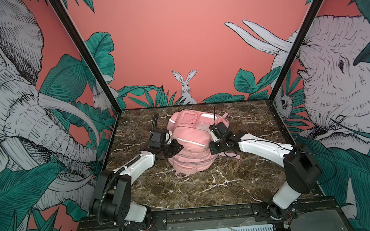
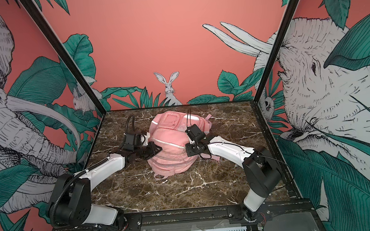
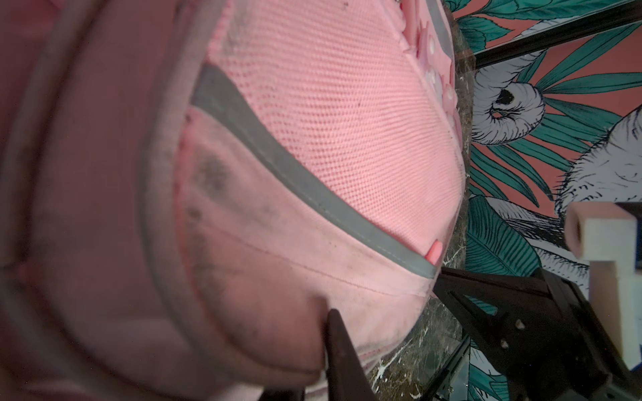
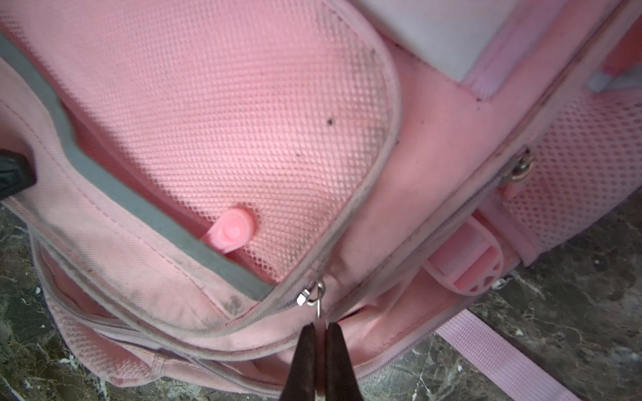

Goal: Pack the student bag

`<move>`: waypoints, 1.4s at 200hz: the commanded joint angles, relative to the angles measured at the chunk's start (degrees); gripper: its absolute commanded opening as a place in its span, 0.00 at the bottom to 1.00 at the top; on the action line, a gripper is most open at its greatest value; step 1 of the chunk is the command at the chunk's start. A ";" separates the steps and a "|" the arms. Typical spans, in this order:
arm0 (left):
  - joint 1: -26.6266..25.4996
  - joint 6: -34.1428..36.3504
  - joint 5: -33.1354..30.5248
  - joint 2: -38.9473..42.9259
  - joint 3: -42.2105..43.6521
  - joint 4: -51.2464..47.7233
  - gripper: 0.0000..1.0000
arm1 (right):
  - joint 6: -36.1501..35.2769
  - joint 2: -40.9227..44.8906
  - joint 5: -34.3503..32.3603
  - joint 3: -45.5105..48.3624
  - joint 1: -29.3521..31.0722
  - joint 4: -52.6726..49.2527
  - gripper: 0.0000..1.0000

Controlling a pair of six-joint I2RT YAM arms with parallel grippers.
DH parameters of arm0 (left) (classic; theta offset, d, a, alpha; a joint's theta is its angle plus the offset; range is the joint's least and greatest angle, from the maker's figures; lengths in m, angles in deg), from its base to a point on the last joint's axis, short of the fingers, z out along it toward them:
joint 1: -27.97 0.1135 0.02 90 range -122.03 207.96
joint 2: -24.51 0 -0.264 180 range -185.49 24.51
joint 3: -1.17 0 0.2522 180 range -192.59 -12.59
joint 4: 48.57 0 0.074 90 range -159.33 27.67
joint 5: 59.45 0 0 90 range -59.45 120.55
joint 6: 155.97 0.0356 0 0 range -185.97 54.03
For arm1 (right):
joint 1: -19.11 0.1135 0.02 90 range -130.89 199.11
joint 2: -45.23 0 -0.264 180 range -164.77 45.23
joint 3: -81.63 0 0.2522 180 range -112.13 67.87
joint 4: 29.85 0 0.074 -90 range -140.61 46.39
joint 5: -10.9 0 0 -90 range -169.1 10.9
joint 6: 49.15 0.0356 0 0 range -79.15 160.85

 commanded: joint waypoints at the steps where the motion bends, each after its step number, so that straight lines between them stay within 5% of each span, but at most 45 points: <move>1: -0.11 0.49 -2.71 2.15 1.52 -2.08 0.14 | 0.74 -1.36 -4.53 -0.26 -2.05 0.28 0.09; 47: -3.93 -0.55 -4.13 2.18 0.78 -1.73 0.17 | 0.23 -2.67 -4.83 -1.57 -2.15 0.12 0.31; 186: -16.33 -4.41 -7.15 -3.23 -1.91 2.87 0.23 | -1.77 -7.58 -3.75 -7.20 -7.00 -1.55 0.43; 280: -20.27 -4.48 -9.93 -2.74 -1.85 2.25 0.37 | -2.83 -4.86 -2.49 -4.98 -10.30 -1.29 0.51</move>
